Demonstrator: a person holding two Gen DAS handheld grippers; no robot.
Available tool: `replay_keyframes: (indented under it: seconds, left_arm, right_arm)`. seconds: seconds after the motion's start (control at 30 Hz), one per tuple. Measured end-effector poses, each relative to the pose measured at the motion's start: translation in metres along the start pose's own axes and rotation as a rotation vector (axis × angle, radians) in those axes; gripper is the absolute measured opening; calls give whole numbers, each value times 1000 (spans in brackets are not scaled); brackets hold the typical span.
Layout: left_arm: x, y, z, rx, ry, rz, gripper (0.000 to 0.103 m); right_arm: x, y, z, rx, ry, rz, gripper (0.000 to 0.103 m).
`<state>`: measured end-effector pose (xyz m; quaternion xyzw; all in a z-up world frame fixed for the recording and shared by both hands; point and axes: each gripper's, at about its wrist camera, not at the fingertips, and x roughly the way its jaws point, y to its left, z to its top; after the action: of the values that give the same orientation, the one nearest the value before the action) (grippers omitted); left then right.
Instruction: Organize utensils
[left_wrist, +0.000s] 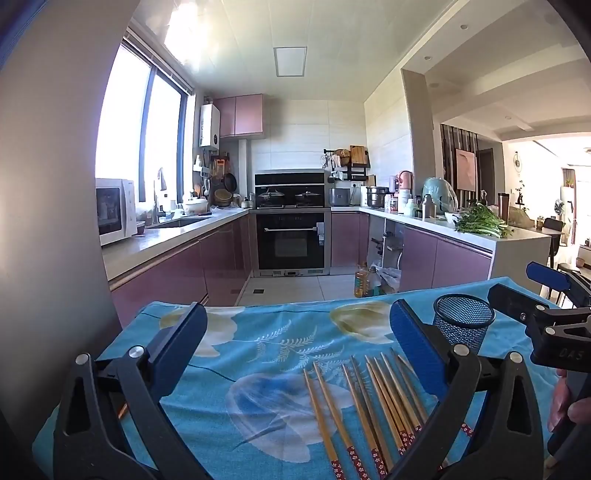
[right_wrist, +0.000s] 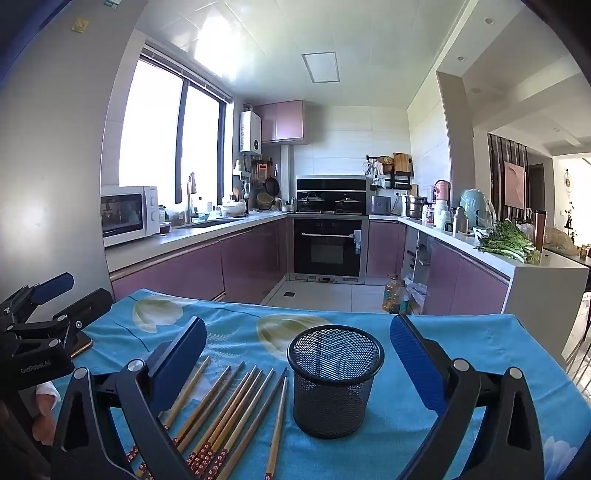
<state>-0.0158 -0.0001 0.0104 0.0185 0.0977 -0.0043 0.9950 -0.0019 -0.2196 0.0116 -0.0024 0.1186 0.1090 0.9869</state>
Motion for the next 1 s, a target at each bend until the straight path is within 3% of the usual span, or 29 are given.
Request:
replay_keyframes:
  seconds: [1.0]
  left_arm:
    - [-4, 1, 0, -5, -15, 8, 98]
  right_arm:
    - [6, 7, -10, 4, -4, -3, 96]
